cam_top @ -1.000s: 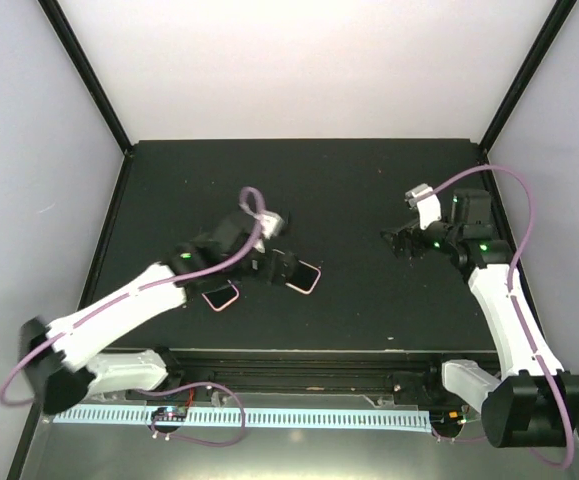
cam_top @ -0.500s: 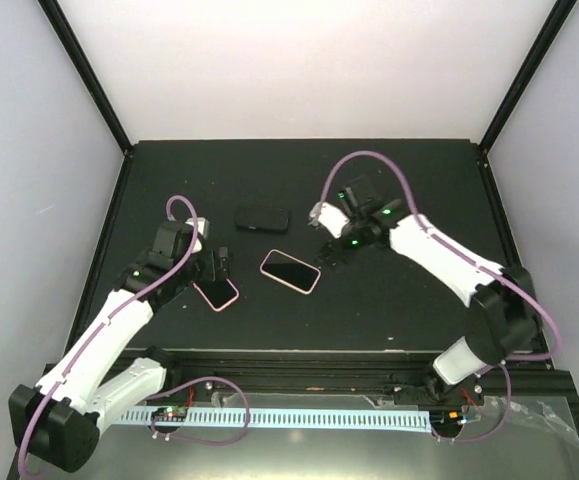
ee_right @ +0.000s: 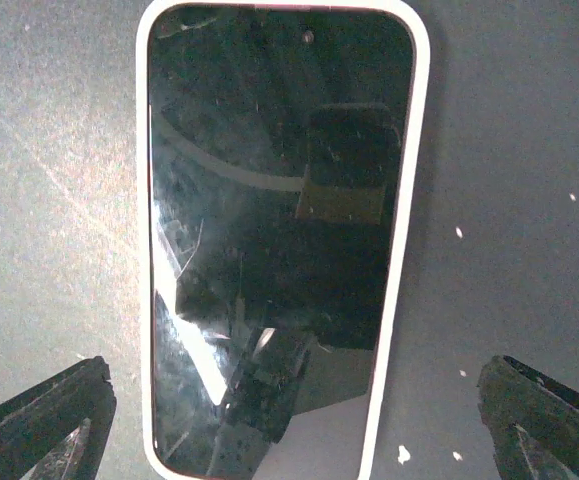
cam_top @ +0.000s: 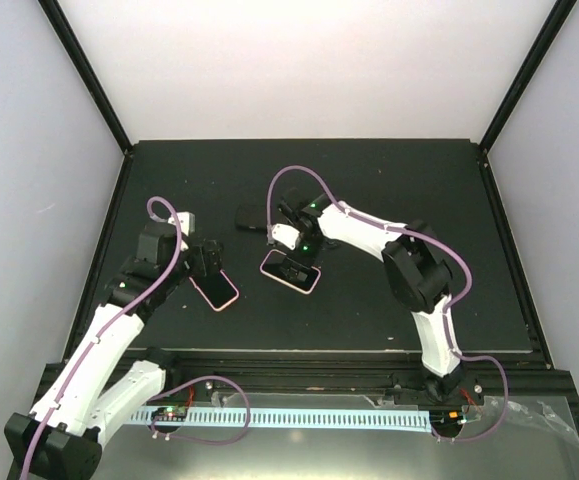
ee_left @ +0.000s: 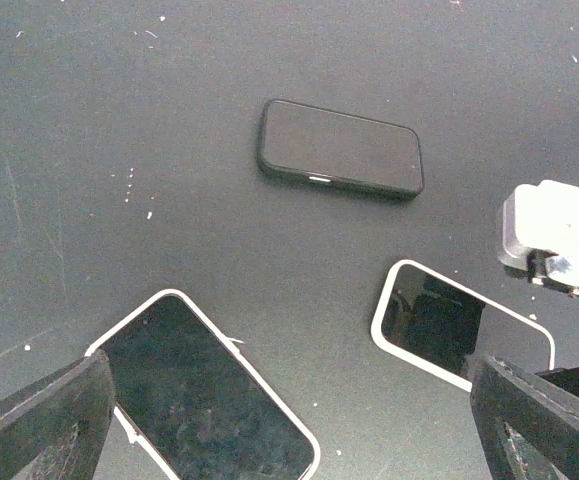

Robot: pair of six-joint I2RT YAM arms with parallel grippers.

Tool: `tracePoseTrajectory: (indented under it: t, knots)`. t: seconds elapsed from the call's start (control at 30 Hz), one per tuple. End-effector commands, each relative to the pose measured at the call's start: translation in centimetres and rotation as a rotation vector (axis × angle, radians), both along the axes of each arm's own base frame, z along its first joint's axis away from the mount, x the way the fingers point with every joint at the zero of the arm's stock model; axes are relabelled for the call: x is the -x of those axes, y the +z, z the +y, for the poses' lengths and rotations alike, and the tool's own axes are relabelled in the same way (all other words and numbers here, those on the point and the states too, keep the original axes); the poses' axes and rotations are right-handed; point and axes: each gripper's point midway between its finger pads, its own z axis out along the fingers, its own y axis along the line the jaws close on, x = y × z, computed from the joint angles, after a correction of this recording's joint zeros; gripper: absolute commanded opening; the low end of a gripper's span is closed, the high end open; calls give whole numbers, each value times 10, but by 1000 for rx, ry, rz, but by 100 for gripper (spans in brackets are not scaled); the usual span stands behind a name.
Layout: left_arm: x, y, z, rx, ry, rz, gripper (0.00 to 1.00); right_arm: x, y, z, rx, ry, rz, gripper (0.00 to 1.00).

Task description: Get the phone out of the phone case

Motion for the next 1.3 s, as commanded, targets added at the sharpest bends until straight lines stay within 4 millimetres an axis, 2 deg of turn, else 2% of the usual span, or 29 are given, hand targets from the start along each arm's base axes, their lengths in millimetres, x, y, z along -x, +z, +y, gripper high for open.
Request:
tracePoseTrajectory:
  t: [0.0, 0.17, 0.5, 0.73, 0.8, 0.93, 1.0, 1.13, 1.2, 1.27]
  knots:
    - [-5, 18, 6, -7, 28, -59, 99, 6, -6, 8, 27, 9, 60, 100]
    - [-6, 18, 8, -18, 33, -58, 99, 11, -15, 10, 61, 17, 88, 100]
    - [-6, 15, 8, -24, 32, -46, 99, 15, -38, -1, 230, 13, -21, 100]
    - [-8, 14, 11, -34, 46, -46, 99, 20, -52, -1, 266, 3, -31, 100]
    - [-8, 13, 11, -37, 48, -43, 99, 19, -56, -1, 271, -5, -29, 97]
    - [-10, 10, 13, -42, 56, -31, 99, 18, -60, -1, 265, -24, -30, 82]
    - [-11, 6, 12, -40, 57, -18, 99, 20, -52, 0, 233, -34, -41, 79]
    - [-14, -2, 4, -1, 32, 22, 99, 27, -11, 3, 79, -23, -76, 73]
    - [-13, -4, -11, 49, -35, 40, 99, 30, 18, 2, -17, -28, -109, 71]
    - [-10, -1, -35, 131, -152, 42, 99, 33, 43, -3, -118, -36, -135, 71]
